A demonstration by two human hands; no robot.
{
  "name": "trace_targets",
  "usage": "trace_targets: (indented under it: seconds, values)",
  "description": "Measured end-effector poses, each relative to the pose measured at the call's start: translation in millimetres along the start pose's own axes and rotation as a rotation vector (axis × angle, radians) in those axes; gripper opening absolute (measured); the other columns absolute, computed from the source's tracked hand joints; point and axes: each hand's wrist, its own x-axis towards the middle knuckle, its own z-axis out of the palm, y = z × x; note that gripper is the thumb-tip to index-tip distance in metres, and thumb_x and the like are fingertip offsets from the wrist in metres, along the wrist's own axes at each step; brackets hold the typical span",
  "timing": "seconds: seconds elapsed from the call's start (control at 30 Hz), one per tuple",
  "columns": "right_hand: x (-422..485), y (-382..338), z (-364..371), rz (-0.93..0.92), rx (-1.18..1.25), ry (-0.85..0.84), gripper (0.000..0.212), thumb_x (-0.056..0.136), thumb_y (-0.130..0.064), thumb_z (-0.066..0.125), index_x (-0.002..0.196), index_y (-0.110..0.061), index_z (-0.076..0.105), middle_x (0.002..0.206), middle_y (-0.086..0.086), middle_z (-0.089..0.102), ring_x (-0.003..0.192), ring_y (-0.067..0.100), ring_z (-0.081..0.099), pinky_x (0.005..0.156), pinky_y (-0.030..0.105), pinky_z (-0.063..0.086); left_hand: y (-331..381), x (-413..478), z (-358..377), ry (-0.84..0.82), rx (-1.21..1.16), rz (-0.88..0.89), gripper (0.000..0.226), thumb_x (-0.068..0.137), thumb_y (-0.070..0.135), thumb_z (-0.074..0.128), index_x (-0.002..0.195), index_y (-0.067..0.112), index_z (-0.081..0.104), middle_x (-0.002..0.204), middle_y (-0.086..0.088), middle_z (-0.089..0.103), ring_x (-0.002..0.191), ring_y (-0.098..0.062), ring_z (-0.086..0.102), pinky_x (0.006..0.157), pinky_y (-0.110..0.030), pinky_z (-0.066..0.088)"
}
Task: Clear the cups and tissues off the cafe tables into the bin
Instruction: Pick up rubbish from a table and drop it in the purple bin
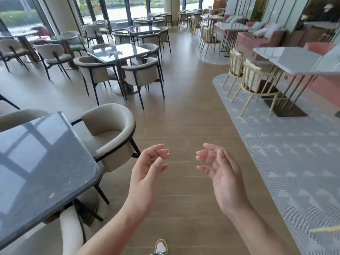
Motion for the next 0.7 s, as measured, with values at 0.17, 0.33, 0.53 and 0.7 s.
trace_targets:
  seconds: [0.17,0.33,0.53,0.7]
  values:
    - [83,23,9,0.025,-0.019,-0.009,0.064,0.079,-0.076,0.069,0.115,-0.023,0.075,0.111,0.017,0.072,0.111,0.032,0.067,0.088,0.042,0.055,-27,86,5,0.001,-0.025,0.013,0.033,0.094,0.026,0.057,0.124,0.017,0.065,0.117,-0.005,0.073,0.118,-0.026,0.066,0.098,-0.044,0.055]
    - [194,46,36,0.023,-0.04,-0.021,0.065,0.079,-0.076,0.069,0.115,-0.023,0.075,0.112,0.02,0.071,0.112,0.035,0.066,0.086,0.04,0.055,-53,196,0,0.013,-0.041,0.029,0.031,0.095,0.023,0.052,0.123,0.018,0.065,0.113,-0.007,0.073,0.116,-0.027,0.067,0.098,-0.045,0.056]
    - [337,57,103,-0.024,-0.05,-0.088,0.064,0.081,-0.076,0.068,0.117,-0.022,0.073,0.11,0.015,0.072,0.111,0.033,0.066,0.086,0.044,0.054,-56,336,-25,0.036,-0.029,0.068,0.028,0.097,0.023,0.052,0.119,0.025,0.069,0.11,-0.007,0.072,0.116,-0.026,0.067,0.098,-0.042,0.056]
    - [429,73,139,-0.021,-0.041,-0.122,0.062,0.081,-0.076,0.068,0.116,-0.026,0.074,0.11,0.012,0.072,0.111,0.03,0.067,0.087,0.045,0.052,-62,434,-45,0.105,0.0,0.089,0.03,0.097,0.022,0.052,0.123,0.016,0.065,0.123,-0.003,0.071,0.121,-0.022,0.065,0.102,-0.048,0.053]
